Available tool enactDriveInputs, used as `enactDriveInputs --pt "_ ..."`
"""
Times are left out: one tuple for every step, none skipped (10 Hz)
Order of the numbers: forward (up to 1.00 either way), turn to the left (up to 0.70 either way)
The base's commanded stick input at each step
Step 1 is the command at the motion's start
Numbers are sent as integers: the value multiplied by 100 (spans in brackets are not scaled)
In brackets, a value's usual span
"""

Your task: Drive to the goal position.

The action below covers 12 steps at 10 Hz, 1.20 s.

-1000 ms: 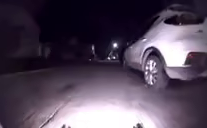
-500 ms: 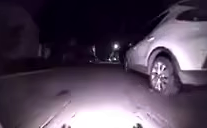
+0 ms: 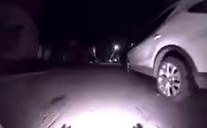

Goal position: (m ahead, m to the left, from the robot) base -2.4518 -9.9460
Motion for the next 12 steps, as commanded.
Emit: enactDriveInputs --pt "60 -15" --pt "60 -7" --pt "60 -2" --pt "60 0" --pt "60 0" --pt "60 0" --pt "60 0" --pt "60 0" --pt "60 0" --pt "60 0" --pt "60 0" --pt "60 0"
